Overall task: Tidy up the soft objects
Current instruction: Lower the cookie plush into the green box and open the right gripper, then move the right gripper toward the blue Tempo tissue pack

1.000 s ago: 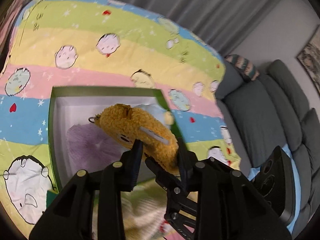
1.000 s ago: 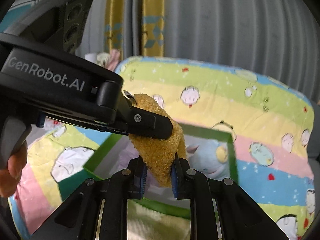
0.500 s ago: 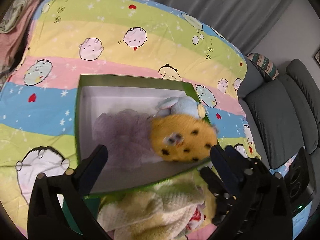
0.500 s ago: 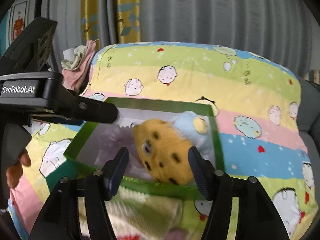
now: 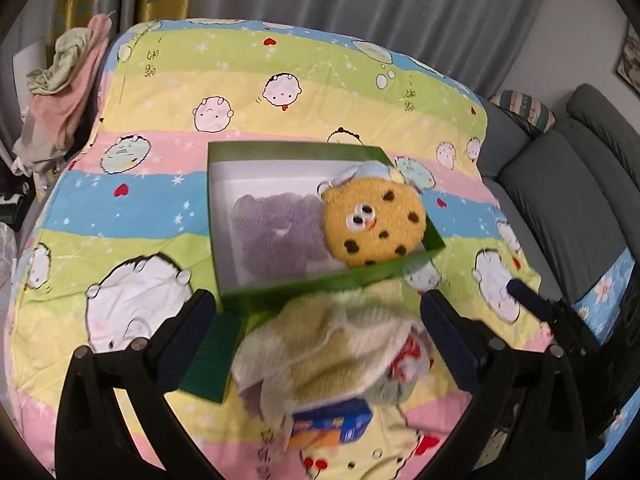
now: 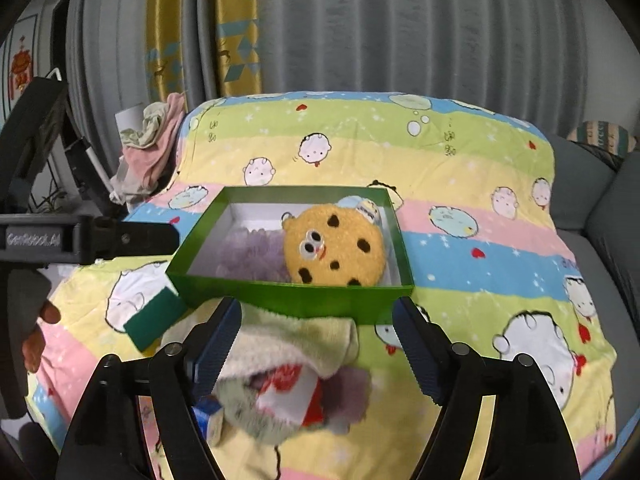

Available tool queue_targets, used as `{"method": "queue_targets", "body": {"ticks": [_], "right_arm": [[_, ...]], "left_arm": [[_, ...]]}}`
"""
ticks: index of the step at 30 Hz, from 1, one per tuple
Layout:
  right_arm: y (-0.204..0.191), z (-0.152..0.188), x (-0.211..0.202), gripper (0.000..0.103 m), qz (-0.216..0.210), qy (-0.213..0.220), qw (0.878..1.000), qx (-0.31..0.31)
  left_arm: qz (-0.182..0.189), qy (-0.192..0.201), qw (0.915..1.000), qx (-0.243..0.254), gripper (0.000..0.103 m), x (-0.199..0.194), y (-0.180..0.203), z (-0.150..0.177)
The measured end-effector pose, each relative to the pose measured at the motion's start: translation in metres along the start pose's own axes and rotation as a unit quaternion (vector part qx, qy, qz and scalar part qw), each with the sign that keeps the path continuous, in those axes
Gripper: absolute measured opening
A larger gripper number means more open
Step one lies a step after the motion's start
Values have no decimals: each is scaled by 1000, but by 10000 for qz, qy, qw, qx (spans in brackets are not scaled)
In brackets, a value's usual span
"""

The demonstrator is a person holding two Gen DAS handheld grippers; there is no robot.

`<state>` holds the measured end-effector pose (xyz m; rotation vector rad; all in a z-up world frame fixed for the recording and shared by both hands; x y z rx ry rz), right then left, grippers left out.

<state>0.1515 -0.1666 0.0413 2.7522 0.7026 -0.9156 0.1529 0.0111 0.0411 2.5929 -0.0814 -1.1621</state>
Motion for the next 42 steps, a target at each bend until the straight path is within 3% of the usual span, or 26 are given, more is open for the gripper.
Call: {"method": "queue_targets", "body": {"ticks": [6, 17, 29, 42], "right_arm": [[-13, 18, -16, 84, 107, -132, 9999, 29], [-34, 41, -35, 85, 145, -365, 9991, 171], [-46, 45, -45, 85, 104, -421, 9990, 138], [-46, 51, -37, 85, 118, -527, 9983, 214]], "left_arm": [[-319, 68, 9993, 192, 102, -19, -4, 29], [-768, 190, 9966, 229, 102, -44, -22, 75], [-881, 343, 9951, 306, 102, -60, -31, 97], [-845, 292, 9953, 373, 102, -49, -39, 101]]}}
Point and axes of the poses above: each gripper's, at about its wrist camera, not at the fingertips, and x roughly the way its jaws point, y to its right, z to its underside, the point moved 4 cm from there along x, roughly the way its jaws point, and after that the axes turned 2 degrees about -x, right-handed, at the moved point
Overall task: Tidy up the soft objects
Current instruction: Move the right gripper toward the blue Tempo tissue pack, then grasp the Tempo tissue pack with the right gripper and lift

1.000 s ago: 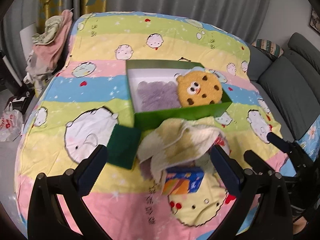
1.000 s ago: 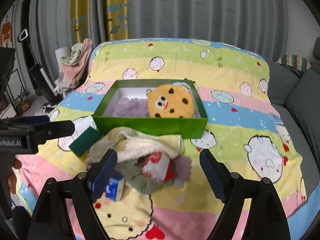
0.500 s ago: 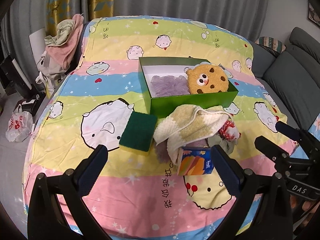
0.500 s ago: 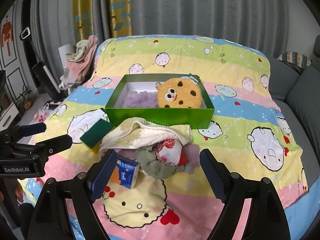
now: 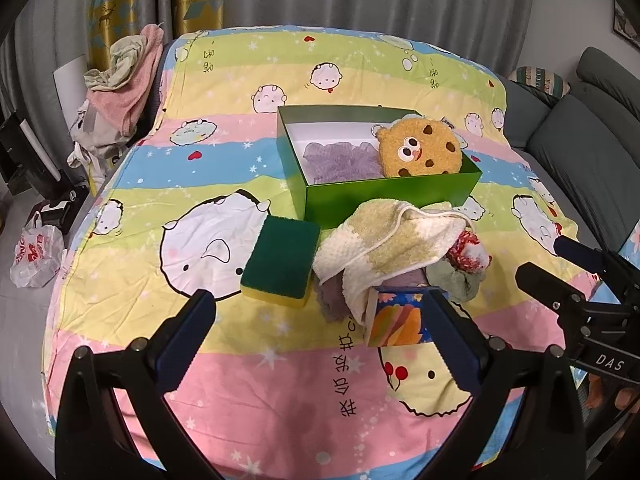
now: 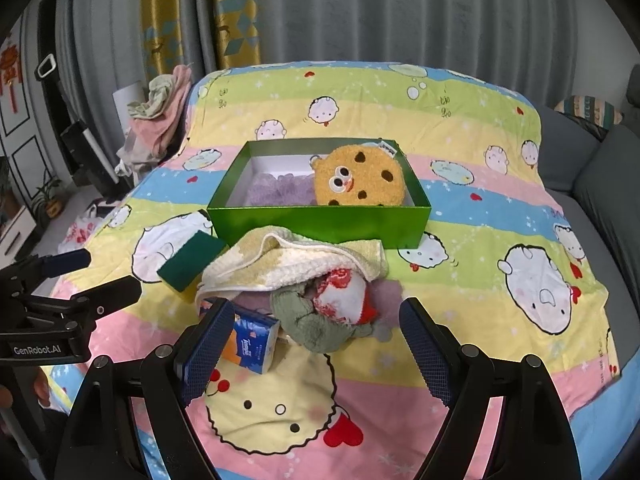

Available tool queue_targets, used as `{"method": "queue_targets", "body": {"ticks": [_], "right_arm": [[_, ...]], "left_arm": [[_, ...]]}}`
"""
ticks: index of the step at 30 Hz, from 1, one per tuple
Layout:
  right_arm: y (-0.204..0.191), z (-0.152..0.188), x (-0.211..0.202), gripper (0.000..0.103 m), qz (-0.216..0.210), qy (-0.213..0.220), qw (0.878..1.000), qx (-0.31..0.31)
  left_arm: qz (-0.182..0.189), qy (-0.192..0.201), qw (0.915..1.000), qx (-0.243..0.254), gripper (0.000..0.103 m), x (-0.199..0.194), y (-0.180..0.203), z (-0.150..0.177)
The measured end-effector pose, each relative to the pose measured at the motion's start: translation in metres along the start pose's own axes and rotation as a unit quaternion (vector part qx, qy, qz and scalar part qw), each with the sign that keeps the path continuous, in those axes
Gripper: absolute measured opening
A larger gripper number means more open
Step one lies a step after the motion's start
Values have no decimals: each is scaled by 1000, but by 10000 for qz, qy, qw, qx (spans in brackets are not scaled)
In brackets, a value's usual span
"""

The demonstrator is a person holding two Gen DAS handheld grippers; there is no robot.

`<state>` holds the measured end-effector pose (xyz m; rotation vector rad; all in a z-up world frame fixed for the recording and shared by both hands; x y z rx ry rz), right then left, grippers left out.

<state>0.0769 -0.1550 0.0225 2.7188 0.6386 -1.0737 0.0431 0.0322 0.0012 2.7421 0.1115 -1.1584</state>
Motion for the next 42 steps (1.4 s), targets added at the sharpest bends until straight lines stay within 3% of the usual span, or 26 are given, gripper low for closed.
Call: {"method": "queue_targets", "body": {"ticks": [6, 11, 16, 19, 25, 34, 40, 42], "right_arm": [[2, 9, 15, 85, -69, -146, 9998, 88], [2, 22, 27, 85, -111, -318, 9994, 93], [-9, 35, 33, 85, -444, -331, 9984, 80], [-19, 46, 39, 85, -622, -416, 9972, 9], [-26, 56, 51, 85, -668, -460, 9967, 36], [-36, 60, 69, 75, -1027, -492, 9934, 131], [-41, 58, 79, 65, -1223, -478, 9911, 200], [-41, 57, 82, 62, -1273, -498, 9904, 223]], "left_arm": [[220, -153, 9995, -172, 102, 20, -9, 0], [607, -260, 9972, -356, 102, 37, -15, -1], [1138, -357, 9928, -110, 102, 47, 1, 15], [1278, -490, 9905, 103, 102, 51, 11, 22], [1579, -493, 9862, -1, 100, 55, 17, 24], [2005, -827, 9761, -162, 80, 72, 26, 32], [2175, -921, 9713, -280, 56, 77, 27, 34], [2232, -965, 9695, -303, 55, 79, 29, 34]]}}
Point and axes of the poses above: each gripper's, at about its wrist camera, not at the fingertips, and x roughly the way its jaws point, y to its right, z to its underside, the point moved 4 cm from there along x, roughly the way its jaws point, and after that the axes turned 2 degrees about -x, right-handed, at the moved point
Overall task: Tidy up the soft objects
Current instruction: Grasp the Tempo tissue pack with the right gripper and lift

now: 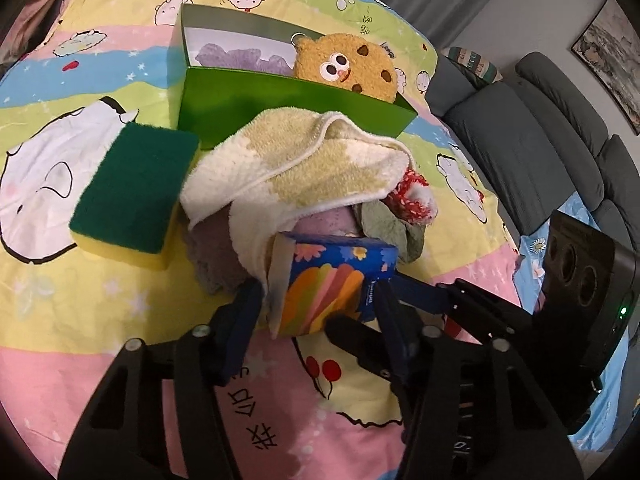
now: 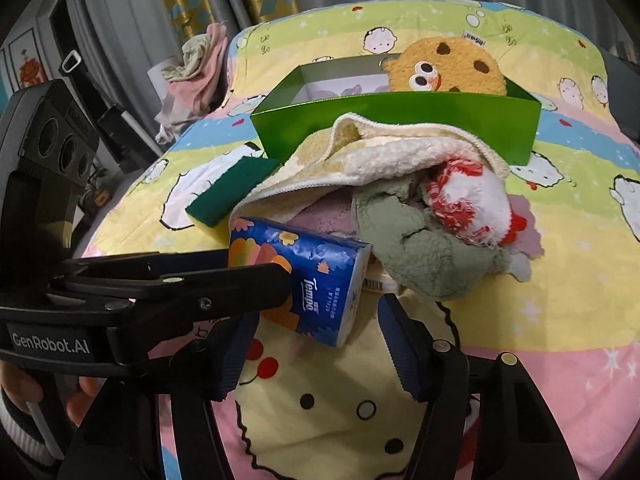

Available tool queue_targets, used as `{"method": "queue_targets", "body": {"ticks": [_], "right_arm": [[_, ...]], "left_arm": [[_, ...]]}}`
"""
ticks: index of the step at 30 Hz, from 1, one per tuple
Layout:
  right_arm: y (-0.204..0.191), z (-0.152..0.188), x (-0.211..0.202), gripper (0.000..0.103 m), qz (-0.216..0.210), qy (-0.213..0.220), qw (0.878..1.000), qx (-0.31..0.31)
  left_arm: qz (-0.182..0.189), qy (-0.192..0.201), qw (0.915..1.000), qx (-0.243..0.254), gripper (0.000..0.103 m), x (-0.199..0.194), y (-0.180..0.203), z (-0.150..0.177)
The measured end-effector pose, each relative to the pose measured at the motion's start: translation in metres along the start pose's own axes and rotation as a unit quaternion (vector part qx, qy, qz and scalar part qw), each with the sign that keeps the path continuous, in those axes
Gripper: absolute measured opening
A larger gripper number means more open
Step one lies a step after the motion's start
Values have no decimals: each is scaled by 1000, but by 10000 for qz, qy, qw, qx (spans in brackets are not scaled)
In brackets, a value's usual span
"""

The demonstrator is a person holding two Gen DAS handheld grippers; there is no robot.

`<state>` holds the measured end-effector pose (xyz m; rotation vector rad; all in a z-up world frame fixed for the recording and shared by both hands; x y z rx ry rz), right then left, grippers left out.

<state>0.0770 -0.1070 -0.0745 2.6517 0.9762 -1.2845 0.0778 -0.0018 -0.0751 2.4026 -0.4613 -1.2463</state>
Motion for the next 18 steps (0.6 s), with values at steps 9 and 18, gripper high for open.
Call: {"method": "queue_targets", "body": {"ticks": [9, 18], "right_arm": [[-5, 0, 5, 42, -134, 19, 9999, -57], [-31, 0, -19, 40, -279, 180, 9992, -226]], "left_arm": [[-260, 44, 9996, -29, 46, -1, -5, -1], [-469, 260, 9985, 105, 46, -39, 1, 8]]}}
Point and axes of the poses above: each gripper's, at about its wrist camera, not at the fingertips, and x roughly the way its jaws point, y to its right, z to its underside, the point moved 4 cm from there along x, roughly the way its jaws point, and after that the axes turned 2 degrees about -x, right-handed, at the moved point
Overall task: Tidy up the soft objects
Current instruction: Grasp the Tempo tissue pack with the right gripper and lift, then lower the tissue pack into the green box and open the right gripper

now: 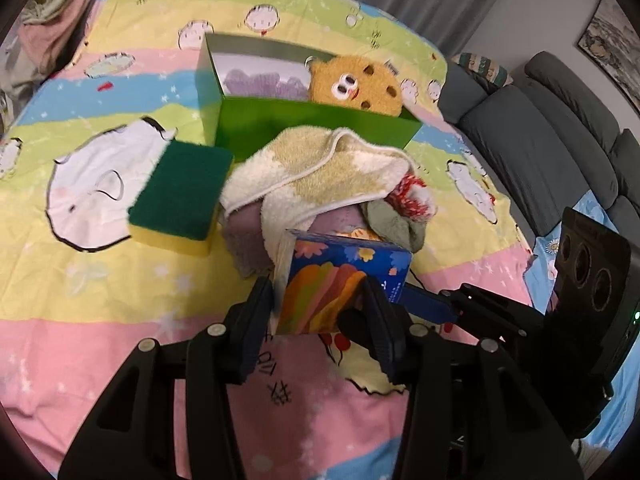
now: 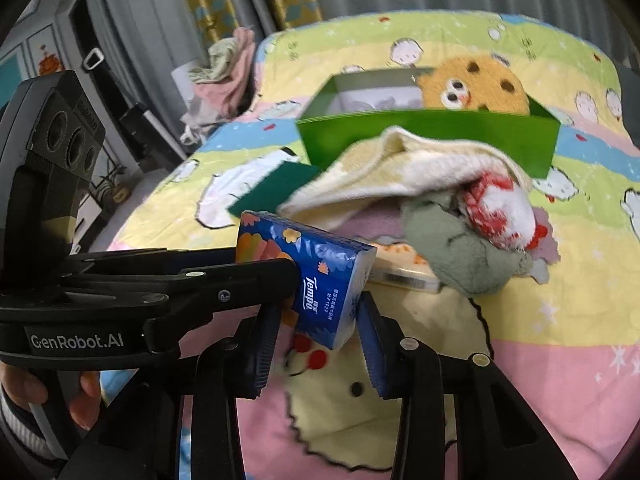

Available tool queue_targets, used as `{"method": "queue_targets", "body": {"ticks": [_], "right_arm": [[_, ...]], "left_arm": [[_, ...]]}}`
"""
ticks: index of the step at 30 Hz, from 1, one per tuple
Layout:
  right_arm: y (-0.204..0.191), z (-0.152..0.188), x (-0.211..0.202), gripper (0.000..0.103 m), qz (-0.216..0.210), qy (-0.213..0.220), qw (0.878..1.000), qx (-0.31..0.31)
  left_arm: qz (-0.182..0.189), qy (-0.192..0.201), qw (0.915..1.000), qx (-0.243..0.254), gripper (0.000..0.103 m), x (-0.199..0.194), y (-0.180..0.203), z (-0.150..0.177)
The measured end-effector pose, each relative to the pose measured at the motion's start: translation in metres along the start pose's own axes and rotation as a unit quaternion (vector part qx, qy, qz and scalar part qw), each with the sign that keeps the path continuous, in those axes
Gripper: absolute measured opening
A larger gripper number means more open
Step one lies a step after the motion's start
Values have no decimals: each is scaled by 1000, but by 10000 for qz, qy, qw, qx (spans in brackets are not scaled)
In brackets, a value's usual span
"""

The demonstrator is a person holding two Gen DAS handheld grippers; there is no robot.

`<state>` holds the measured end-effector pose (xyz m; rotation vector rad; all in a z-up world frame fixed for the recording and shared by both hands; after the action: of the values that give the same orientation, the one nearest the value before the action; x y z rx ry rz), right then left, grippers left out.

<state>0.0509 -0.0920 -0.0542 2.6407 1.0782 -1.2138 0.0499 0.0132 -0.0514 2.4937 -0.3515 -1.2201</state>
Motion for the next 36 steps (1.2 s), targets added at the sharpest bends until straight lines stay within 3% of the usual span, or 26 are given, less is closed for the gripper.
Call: {"method": "queue_targets", "body": {"ticks": [15, 21, 28, 36], "right_arm": [[-10, -34, -34, 40, 21, 531, 9980, -348], [3, -71, -33, 40, 52, 826, 9955, -469], [31, -135, -14, 40, 126, 1111, 9924, -507], [64, -174, 40, 40, 238, 793, 9961, -300]], "left_arm": [[95, 606, 9981, 52, 46, -33, 15, -26], [-28, 860, 9960, 255, 46, -32, 21, -67], [-105, 1082, 9937, 281, 46, -12, 19, -139], [-97, 663, 9976, -182, 46, 41, -14, -187]]}}
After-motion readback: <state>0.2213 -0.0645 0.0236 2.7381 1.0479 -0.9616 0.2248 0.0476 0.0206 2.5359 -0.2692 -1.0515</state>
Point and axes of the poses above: each gripper's, at about its wrist camera, not at the fingertips, and x roughly the way its jaws point, y to its right, z to its underside, the point moved 4 cm from there along x, roughly the way its jaws point, and after that the axes turned 2 degrees about -x, right-handed, at the moved point
